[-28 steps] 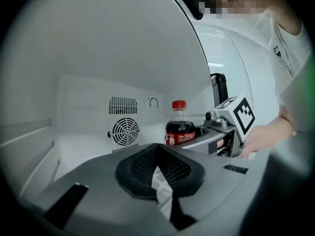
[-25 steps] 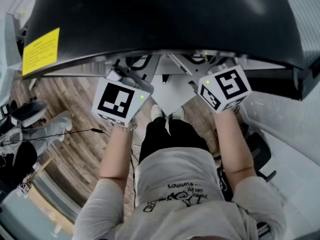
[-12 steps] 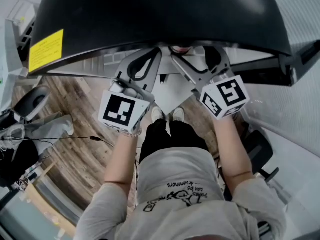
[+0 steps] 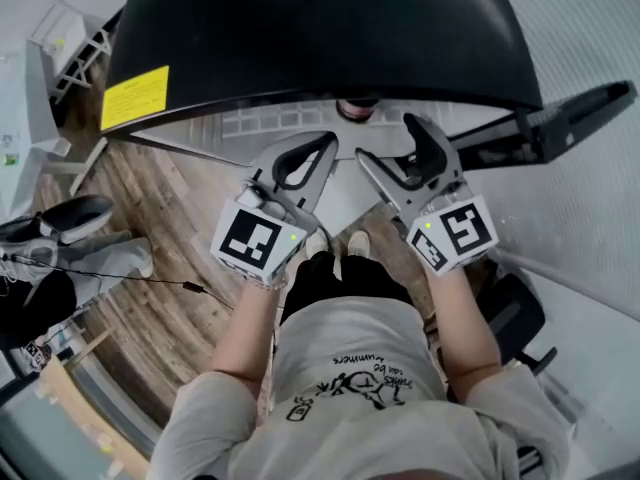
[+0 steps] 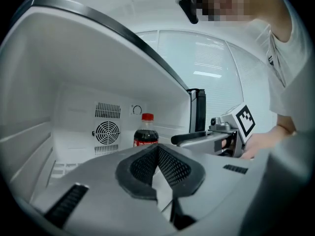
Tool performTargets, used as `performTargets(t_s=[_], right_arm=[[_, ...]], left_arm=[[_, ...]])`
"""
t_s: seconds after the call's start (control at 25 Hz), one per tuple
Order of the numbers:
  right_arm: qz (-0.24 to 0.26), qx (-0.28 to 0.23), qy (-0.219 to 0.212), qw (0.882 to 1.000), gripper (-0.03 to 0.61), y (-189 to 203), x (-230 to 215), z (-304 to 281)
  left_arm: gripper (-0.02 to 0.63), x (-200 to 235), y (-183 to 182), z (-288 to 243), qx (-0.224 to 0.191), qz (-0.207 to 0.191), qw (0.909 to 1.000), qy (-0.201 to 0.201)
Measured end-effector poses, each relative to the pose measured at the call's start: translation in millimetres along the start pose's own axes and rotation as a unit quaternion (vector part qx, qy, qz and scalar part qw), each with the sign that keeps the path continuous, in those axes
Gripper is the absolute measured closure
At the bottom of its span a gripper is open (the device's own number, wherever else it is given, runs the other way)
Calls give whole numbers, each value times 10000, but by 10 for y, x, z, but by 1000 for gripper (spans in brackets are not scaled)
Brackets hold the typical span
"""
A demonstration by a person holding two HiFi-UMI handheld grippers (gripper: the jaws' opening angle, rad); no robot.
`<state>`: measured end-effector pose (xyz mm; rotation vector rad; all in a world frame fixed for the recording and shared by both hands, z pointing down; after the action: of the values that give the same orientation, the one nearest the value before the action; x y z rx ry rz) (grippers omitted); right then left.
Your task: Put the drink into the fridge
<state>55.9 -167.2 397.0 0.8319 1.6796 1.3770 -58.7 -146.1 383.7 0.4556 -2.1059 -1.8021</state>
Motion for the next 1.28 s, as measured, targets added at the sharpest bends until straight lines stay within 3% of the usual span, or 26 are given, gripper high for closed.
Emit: performTargets(t_s=[0.2, 0.44, 0.72, 1.04, 1.28], right_arm=[[15, 21, -110, 9999, 247, -117, 215, 132], [-18, -46, -337, 9994, 377, -263, 425, 297], [8, -199, -561, 9982, 494, -521, 689, 480], [257, -244, -720, 9968, 518, -772, 996, 608], [353, -367, -813, 9954, 525, -964, 1097, 612]], left_arm=[[612, -138, -153, 181, -92, 85, 9998, 149], [612, -340, -276, 379, -273, -9, 9981, 550], [612, -490, -500, 620, -568, 244, 9952, 761], [612, -643, -654, 813, -685, 356, 9935, 837], [612, -692, -718, 886, -655, 490, 9951, 556]])
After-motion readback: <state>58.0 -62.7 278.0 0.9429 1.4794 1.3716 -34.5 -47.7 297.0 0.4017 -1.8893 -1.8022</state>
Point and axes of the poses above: the fingertips, and each gripper's own axes: z backward along the fingers, x to its left, y out of its underside, the point moved 4 cm from there along z, backward along the fingers, and after that the axes turned 15 degrees about -y, right-handed, at the moved point
